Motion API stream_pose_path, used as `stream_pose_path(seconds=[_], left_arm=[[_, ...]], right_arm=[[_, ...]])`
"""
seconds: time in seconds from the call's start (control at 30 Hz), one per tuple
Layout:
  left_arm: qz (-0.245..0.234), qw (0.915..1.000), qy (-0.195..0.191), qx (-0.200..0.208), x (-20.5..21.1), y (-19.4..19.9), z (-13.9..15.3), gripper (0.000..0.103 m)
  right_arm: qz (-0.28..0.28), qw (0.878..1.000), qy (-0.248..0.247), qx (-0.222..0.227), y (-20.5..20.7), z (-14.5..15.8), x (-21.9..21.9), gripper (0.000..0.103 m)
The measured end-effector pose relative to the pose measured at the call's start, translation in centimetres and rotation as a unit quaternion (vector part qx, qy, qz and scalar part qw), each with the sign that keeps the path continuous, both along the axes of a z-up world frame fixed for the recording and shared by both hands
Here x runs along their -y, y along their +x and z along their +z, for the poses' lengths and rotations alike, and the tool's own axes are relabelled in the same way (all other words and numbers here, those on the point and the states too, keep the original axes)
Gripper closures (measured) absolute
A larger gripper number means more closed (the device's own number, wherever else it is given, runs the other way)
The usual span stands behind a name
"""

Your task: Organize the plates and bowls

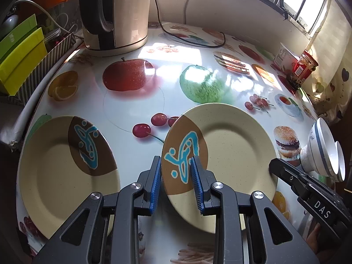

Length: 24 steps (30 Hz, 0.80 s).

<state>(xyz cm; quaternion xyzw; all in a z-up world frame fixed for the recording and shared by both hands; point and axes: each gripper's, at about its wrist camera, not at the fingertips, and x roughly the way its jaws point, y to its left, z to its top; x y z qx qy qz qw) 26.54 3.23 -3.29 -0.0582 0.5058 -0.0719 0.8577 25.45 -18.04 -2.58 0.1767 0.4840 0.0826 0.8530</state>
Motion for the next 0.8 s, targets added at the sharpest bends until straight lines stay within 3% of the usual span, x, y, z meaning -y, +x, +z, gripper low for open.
stream_pose_path(seconds=[0.8], left_arm=[[0.01,0.9991,0.0,0.041,-0.2,-4.6,4.0,0.075]], right_arm=[[0.011,0.999,0.01,0.041,-3.8,4.0,0.0,0.091]])
